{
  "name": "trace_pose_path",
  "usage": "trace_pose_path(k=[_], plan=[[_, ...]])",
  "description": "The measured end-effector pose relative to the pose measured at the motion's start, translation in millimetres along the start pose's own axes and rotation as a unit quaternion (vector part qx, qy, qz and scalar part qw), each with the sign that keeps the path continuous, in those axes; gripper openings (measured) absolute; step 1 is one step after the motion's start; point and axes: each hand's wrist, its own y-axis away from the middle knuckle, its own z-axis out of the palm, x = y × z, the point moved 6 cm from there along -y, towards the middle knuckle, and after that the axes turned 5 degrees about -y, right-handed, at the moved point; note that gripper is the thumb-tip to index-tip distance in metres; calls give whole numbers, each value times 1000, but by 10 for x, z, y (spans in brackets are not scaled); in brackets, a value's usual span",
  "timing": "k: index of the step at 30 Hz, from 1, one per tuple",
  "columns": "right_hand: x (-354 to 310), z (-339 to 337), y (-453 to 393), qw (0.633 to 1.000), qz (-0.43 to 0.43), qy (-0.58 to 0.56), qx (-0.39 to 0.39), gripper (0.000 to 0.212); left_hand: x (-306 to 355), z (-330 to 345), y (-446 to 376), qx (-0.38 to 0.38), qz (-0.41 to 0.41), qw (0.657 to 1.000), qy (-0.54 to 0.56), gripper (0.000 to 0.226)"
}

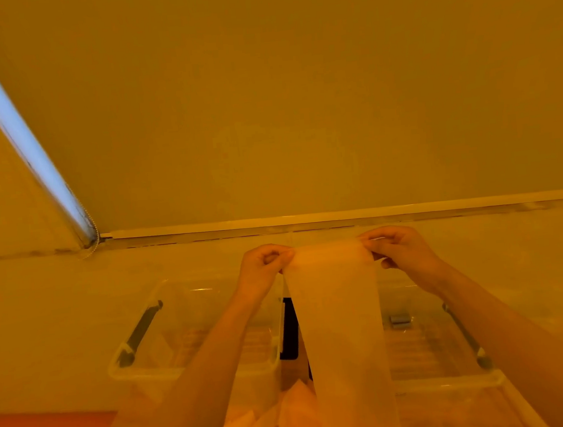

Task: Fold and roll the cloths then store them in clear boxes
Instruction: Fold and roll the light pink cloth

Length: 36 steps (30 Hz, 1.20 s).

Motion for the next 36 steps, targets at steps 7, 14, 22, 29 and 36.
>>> trace_pose_path(k=[7,14,22,29,36], plan=[[-30,16,-44,1000,13,-10,-20,19,-97,-63,-22,-34,-33,993,105,17],[-40,5,-125,998,36,-36,-27,19,-103,-90,-109,-74,-36,984,158,25],[-27,20,-153,997,42,-62,-15,19,-62,-105,-199,-101,-38,980,165,37],[-8,75,-168,999,35,-23,-10,13,-102,-131,-183,-71,-48,994,61,12],[6,75,-180,999,31,17,-6,11,-93,-171,-190,-58,-55,997,23,14]])
